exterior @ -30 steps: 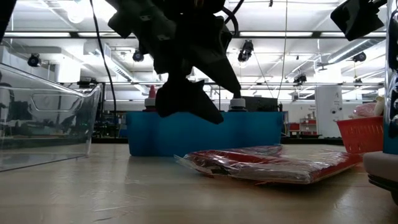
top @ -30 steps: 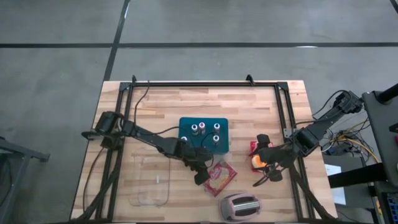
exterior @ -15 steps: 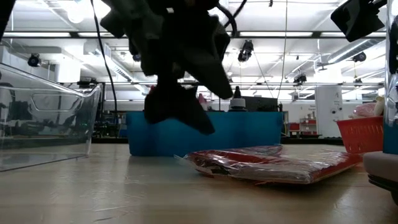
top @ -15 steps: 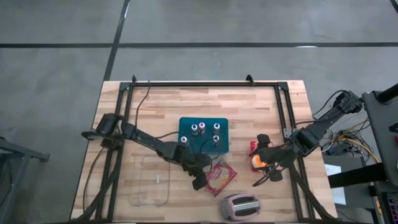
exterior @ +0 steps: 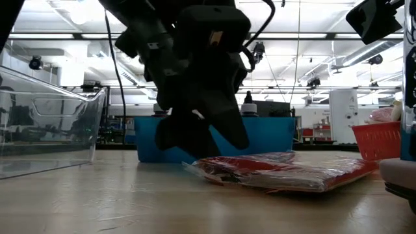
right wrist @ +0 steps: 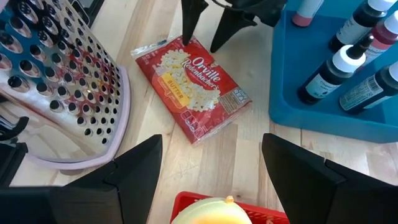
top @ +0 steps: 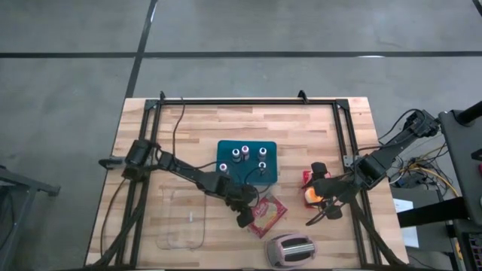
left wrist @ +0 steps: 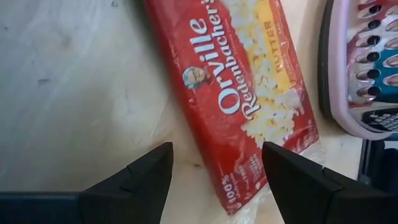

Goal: Pick & Place Food Item
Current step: Put the red popcorn bag into the transparent bin

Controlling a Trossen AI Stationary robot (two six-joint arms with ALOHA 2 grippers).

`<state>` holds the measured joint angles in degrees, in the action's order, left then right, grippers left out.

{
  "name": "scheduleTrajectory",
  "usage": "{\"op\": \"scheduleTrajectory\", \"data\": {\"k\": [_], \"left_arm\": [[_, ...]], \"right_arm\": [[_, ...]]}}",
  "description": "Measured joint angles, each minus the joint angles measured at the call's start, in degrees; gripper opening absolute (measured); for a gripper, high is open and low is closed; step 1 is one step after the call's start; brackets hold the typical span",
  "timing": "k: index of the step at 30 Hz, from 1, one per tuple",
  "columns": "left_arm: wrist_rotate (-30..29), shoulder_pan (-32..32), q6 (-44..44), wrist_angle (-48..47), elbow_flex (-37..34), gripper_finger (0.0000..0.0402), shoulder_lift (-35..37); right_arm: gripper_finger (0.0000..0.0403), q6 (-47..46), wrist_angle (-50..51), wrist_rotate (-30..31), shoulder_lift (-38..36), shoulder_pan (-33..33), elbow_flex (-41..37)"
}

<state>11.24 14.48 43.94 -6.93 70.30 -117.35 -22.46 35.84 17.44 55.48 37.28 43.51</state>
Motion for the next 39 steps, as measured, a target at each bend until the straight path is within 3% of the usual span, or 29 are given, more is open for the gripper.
{"op": "scheduleTrajectory", "data": {"k": [12,21,32,39], "left_arm": [[6.0,-0.2,-2.6,0.4,5.4,0.0252,-4.8],[5.2,-0.1,-2.8,0.2,5.4,0.0227,-4.8],[2.2,-0.1,-4.2,0.8,5.3,0.0133,-5.0],[1.1,-0.1,-10.0,1.5,5.3,0.0019,-5.0]], "right_arm": [[0.0248,0.1,0.2,-0.1,0.0,0.0,0.0],[0.024,0.1,0.2,-0.1,0.0,0.0,0.0],[0.0239,0.3,0.0,-0.1,0.0,0.0,0.0],[0.0239,0.4,-0.1,0.1,0.0,0.0,0.0]]}}
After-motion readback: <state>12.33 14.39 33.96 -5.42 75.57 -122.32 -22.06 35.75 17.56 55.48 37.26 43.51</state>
